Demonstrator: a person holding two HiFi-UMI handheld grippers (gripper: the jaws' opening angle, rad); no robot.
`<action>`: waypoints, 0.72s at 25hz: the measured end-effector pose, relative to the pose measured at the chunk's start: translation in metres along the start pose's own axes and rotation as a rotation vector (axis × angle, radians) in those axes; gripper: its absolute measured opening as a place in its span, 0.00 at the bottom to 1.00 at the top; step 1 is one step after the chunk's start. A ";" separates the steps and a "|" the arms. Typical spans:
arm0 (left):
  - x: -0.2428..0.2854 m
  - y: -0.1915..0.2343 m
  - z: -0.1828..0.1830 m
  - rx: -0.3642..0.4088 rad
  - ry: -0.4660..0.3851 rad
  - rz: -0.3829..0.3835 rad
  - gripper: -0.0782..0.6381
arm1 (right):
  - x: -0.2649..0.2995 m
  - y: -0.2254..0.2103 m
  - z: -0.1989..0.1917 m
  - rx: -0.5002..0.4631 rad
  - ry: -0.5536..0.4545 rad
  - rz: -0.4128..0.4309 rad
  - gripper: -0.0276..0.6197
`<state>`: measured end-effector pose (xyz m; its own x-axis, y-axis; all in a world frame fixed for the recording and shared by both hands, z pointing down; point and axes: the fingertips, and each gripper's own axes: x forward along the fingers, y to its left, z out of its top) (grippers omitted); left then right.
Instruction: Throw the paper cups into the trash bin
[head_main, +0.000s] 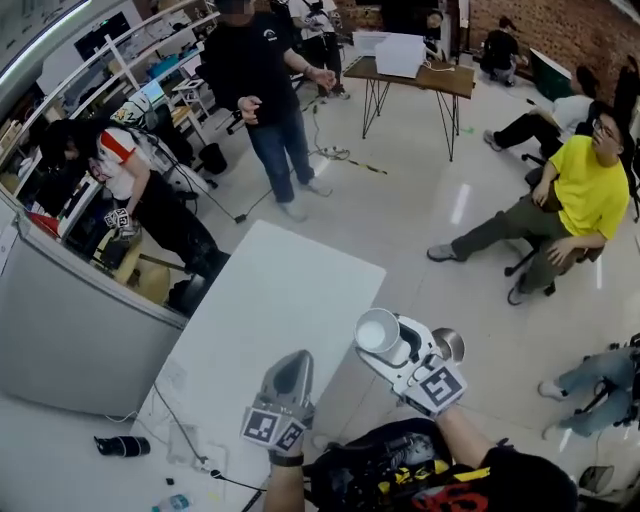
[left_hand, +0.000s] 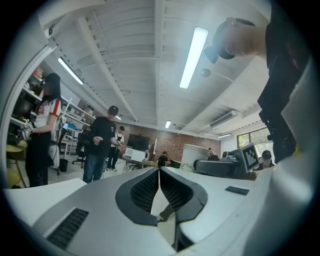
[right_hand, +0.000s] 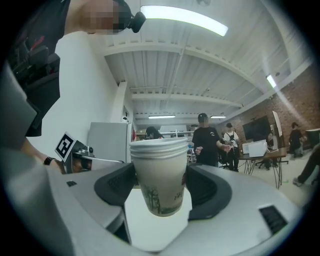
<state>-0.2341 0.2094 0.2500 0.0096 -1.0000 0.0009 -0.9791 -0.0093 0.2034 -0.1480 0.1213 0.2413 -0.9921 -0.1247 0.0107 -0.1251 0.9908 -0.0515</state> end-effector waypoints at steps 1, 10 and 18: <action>0.019 -0.010 -0.001 0.006 0.005 -0.016 0.13 | -0.009 -0.016 0.000 0.000 -0.005 -0.008 0.55; 0.153 -0.100 -0.023 0.030 0.076 -0.205 0.13 | -0.085 -0.125 0.000 0.027 -0.020 -0.147 0.55; 0.238 -0.171 -0.048 0.036 0.162 -0.393 0.13 | -0.159 -0.197 -0.014 0.088 0.008 -0.350 0.55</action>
<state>-0.0546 -0.0264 0.2625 0.4129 -0.9068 0.0844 -0.9008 -0.3930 0.1848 0.0345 -0.0537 0.2636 -0.8893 -0.4545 0.0501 -0.4570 0.8801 -0.1290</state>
